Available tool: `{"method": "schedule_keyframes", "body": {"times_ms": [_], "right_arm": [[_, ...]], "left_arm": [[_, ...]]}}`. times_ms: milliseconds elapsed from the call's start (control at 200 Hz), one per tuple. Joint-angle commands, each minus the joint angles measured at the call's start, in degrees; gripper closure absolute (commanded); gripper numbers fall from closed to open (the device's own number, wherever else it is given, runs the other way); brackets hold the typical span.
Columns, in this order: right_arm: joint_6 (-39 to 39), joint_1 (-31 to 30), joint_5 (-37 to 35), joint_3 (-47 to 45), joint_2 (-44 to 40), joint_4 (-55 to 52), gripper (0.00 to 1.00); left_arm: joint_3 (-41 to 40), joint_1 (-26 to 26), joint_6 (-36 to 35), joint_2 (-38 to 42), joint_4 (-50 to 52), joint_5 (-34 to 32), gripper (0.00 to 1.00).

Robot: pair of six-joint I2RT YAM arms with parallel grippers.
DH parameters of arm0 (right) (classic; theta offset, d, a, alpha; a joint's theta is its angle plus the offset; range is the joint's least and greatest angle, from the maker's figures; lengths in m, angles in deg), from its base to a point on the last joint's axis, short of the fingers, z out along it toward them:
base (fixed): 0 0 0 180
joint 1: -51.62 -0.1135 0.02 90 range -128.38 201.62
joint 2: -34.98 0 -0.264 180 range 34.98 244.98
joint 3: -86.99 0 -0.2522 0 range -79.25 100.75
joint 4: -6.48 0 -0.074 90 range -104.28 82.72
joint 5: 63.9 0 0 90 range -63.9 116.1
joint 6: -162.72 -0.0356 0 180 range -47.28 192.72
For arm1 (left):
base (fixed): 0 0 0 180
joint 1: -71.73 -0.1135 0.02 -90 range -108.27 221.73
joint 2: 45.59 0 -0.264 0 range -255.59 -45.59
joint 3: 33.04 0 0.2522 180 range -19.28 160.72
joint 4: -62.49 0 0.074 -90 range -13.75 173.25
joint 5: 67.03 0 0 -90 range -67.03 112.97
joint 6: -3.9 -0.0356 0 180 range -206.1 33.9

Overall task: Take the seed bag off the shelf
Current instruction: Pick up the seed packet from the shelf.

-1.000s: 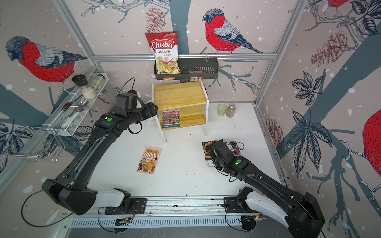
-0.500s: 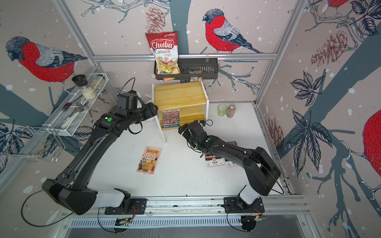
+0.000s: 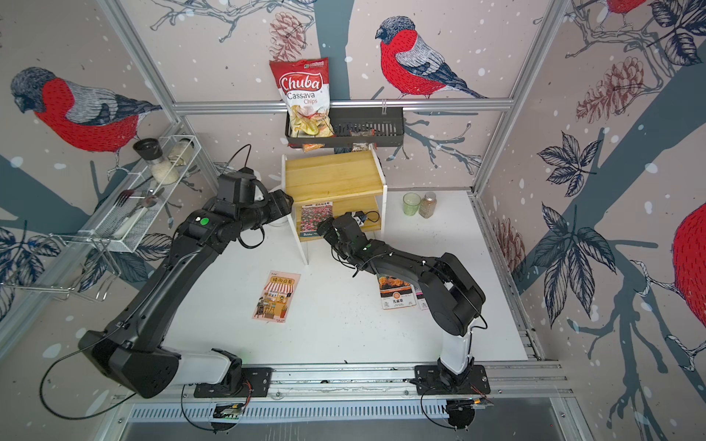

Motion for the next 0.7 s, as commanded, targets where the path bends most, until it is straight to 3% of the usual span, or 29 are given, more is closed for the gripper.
{"method": "schedule_keyframes", "body": {"times_ms": [0,205,615,695], "right_arm": [[-1.78,-0.13,-2.30,1.75,1.91,-0.42,0.04],[-2.45,-0.24,-3.68,1.86,2.79,-3.29,0.32],[-2.88,0.24,-5.07,-6.18,-4.90,-4.16,0.34],[-2.95,0.53,-5.10,-6.87,-5.43,-3.75,0.40]], "left_arm": [[-0.28,0.12,-0.56,-0.14,1.27,-0.88,0.22],[-0.53,0.12,-0.73,0.23,1.54,-1.03,0.22],[-1.84,0.12,-1.09,0.96,1.25,-1.21,0.21],[-1.94,0.12,-1.27,1.01,1.25,-1.30,0.22]]}}
